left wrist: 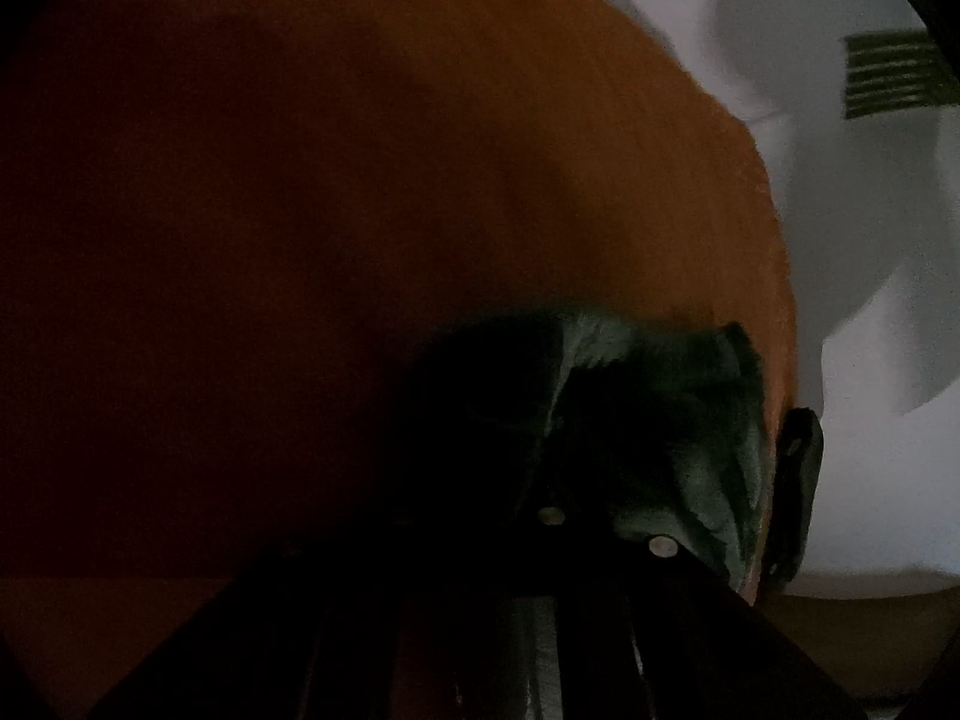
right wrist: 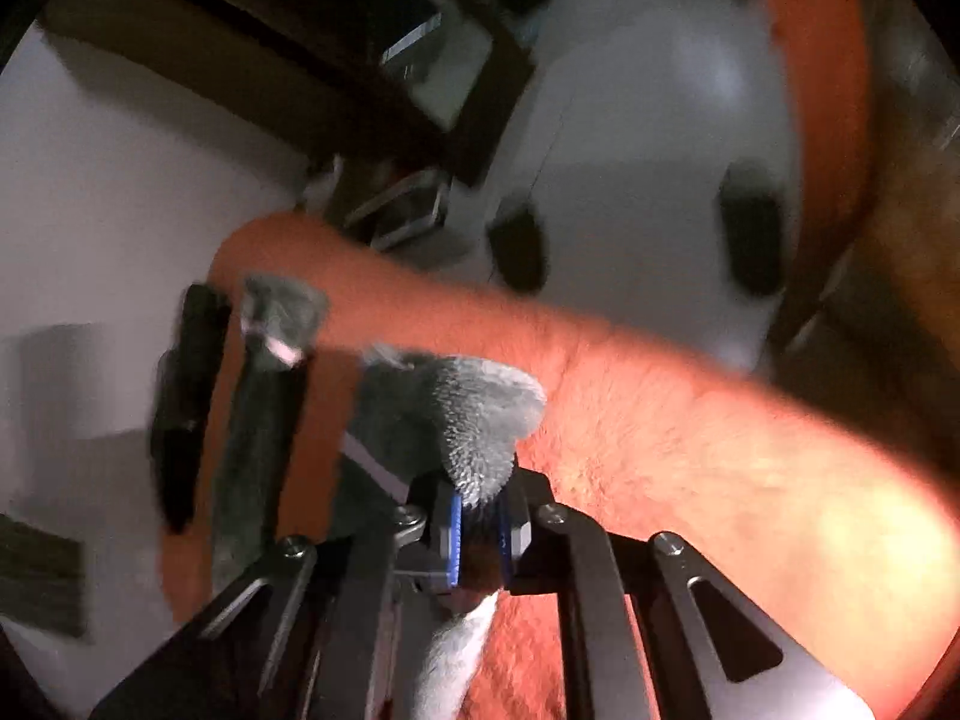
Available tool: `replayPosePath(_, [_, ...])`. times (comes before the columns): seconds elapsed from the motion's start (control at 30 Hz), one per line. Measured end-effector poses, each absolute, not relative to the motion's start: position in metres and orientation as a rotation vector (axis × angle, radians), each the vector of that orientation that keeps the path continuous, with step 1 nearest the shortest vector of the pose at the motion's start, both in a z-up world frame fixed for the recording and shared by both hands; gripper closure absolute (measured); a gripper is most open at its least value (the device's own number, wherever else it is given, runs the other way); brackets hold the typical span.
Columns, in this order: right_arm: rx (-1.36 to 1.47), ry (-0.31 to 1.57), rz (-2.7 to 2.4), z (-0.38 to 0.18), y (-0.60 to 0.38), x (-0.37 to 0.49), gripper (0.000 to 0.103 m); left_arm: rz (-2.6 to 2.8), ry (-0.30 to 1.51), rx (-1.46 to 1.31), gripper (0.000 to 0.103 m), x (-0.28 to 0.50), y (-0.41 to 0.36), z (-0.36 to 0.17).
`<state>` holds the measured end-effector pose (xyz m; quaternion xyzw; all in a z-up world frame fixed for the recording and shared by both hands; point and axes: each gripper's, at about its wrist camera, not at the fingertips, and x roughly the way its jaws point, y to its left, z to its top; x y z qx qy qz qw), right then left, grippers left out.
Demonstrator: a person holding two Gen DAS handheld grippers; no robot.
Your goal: Fold clothes
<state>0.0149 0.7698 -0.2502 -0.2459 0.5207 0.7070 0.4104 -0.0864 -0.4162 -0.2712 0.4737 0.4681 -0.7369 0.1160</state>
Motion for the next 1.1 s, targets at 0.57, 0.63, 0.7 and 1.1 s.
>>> replayPosePath(0.57, [-0.574, 1.371, 1.692, -0.238, 0.757, 0.065, 0.094, -2.095, 1.326, 1.462, 0.095, -0.109, -0.416, -0.27])
replayPosePath(0.63, [-0.585, 1.387, 1.649, -0.243, 0.759, 0.067, 0.094, -2.078, 1.355, 1.46, 0.095, -0.108, -0.42, -0.272])
replayPosePath(0.7, [-0.58, 1.43, 1.589, -0.252, 0.757, 0.071, 0.094, -2.051, 1.393, 1.452, 0.095, -0.107, -0.42, -0.27])
replayPosePath(1.1, [-0.562, 1.388, 1.982, -0.193, 0.779, -0.002, 0.094, -2.426, 1.46, 1.37, 0.095, -0.184, -0.369, -0.157])
